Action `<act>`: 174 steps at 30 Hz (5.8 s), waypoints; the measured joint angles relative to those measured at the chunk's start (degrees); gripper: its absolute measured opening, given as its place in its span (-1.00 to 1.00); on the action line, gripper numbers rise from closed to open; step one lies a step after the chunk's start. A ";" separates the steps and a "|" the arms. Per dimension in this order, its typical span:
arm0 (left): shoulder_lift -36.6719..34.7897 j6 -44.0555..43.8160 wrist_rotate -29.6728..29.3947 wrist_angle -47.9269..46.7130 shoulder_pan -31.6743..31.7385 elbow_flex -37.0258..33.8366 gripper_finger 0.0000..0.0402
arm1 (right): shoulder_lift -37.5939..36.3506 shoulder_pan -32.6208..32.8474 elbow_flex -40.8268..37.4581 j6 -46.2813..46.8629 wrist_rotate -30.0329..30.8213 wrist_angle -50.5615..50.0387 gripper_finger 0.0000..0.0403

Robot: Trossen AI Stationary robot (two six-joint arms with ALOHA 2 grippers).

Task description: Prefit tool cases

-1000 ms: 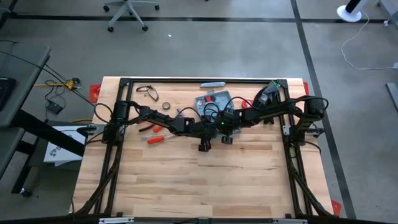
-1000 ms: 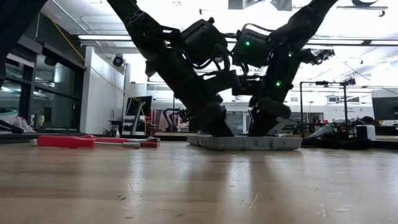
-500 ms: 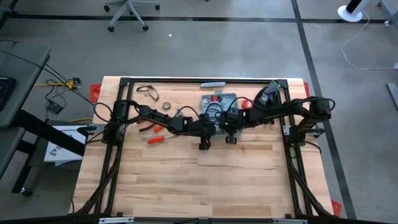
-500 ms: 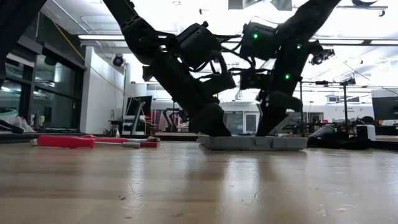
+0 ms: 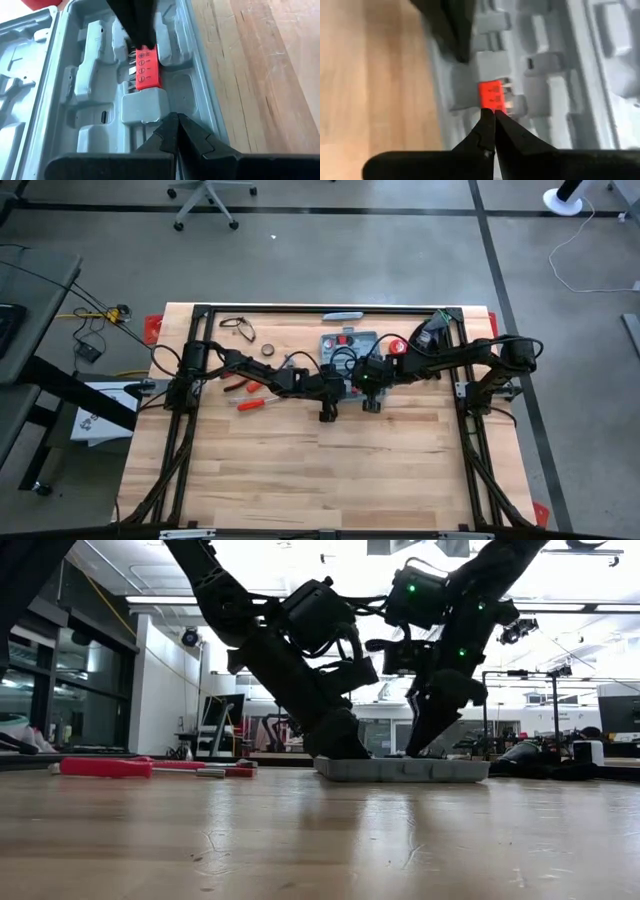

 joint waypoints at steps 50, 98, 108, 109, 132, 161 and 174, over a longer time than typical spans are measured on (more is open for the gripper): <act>0.60 -4.66 -3.01 -1.48 1.85 0.31 -0.39 | 6.14 -0.81 -0.18 4.01 4.18 1.30 -0.32; -6.09 2.49 1.45 -5.73 0.83 2.78 -0.39 | -15.75 2.67 -32.45 29.62 17.49 34.26 -1.00; -1.86 4.48 6.51 -16.29 3.56 12.13 -0.31 | -10.73 2.73 -32.42 29.77 15.42 40.54 -1.00; -1.39 5.05 6.58 -17.70 3.77 12.84 -0.29 | -10.17 2.73 -32.41 29.70 15.09 41.56 -1.00; 4.69 9.38 11.02 -26.61 6.93 18.23 -0.09 | -8.39 2.78 -32.52 29.37 12.94 45.60 -1.00; 9.05 0.97 9.45 -22.06 5.75 18.53 -0.40 | -8.39 3.13 -32.57 30.94 11.17 46.13 -1.00; 10.03 -1.73 4.26 -21.04 4.52 18.67 -0.78 | -8.39 5.16 -32.55 30.88 13.18 46.06 -1.00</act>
